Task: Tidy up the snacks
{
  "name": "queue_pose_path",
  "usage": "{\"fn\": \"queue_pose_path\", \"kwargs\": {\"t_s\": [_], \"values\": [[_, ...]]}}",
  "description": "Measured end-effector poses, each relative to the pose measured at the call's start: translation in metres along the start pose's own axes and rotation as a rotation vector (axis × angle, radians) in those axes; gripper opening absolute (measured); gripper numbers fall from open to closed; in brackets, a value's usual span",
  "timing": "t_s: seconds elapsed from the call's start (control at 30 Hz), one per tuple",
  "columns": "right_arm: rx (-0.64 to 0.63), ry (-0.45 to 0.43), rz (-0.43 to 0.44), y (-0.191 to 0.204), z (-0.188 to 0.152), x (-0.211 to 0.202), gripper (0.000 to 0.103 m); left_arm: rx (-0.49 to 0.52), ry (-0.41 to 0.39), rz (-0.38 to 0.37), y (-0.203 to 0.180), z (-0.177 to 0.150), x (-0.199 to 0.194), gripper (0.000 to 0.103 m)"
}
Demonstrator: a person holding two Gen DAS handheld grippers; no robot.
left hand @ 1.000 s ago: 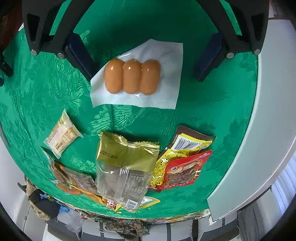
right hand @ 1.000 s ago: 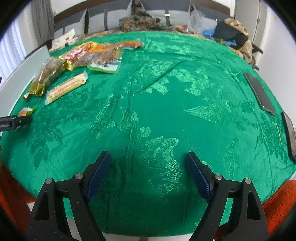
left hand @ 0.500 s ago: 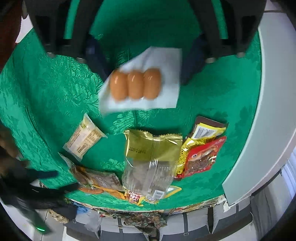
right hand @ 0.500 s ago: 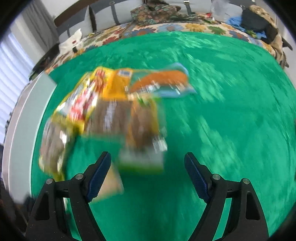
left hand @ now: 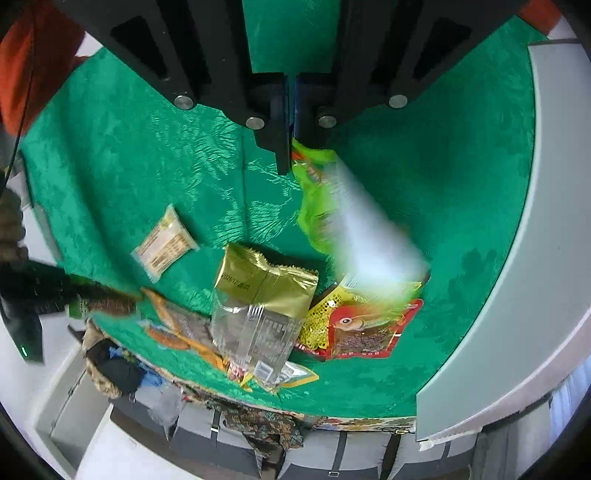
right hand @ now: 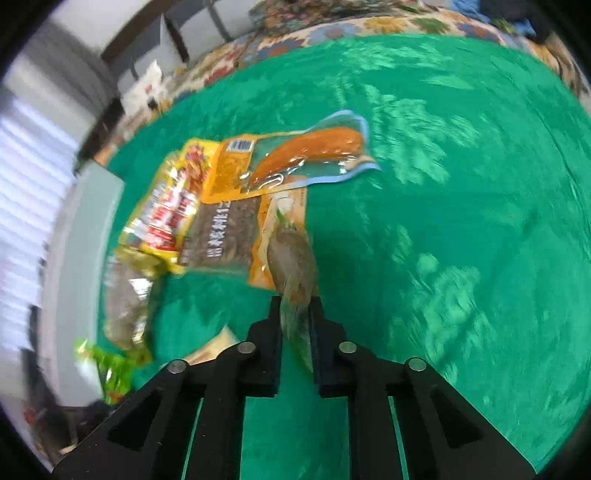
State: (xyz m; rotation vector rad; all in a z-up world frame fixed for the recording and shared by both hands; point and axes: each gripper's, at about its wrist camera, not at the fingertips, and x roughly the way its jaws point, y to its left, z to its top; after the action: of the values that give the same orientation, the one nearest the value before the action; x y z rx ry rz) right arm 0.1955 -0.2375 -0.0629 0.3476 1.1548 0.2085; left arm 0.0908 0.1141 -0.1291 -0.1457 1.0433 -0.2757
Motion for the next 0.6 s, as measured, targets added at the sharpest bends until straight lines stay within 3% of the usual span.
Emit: {"fn": "queue_pose_path", "kwargs": {"t_s": [0.2,0.27,0.37,0.4,0.43,0.5,0.53,0.6], "values": [[0.061,-0.021,0.11,-0.011,-0.009,-0.025,0.004,-0.025,-0.003,-0.034,0.005,-0.001,-0.005,0.0],[0.068,-0.012,0.114,-0.01,-0.014,-0.026,0.004,-0.042,0.038,-0.083,0.009,-0.002,-0.002,0.001],[0.083,0.013,0.092,-0.016,-0.02,-0.023,0.011,-0.093,0.084,-0.108,0.018,-0.006,-0.001,0.014],[0.114,0.046,0.068,-0.022,-0.023,-0.017,0.015,-0.097,0.089,-0.108,0.02,-0.008,-0.004,0.03],[0.133,0.069,0.056,-0.028,-0.026,-0.014,0.019,-0.098,0.093,-0.097,0.021,-0.009,-0.009,0.061],[0.152,0.124,0.047,-0.035,-0.036,-0.01,0.027,-0.101,0.065,-0.058,0.024,-0.009,-0.023,0.096],[0.141,0.139,0.04,-0.035,-0.039,-0.009,0.035,-0.111,0.049,-0.051,0.027,-0.008,-0.028,0.098],[0.109,0.163,0.032,-0.035,-0.047,-0.012,0.039,-0.168,0.051,-0.075,0.036,-0.006,-0.032,0.098]]}}
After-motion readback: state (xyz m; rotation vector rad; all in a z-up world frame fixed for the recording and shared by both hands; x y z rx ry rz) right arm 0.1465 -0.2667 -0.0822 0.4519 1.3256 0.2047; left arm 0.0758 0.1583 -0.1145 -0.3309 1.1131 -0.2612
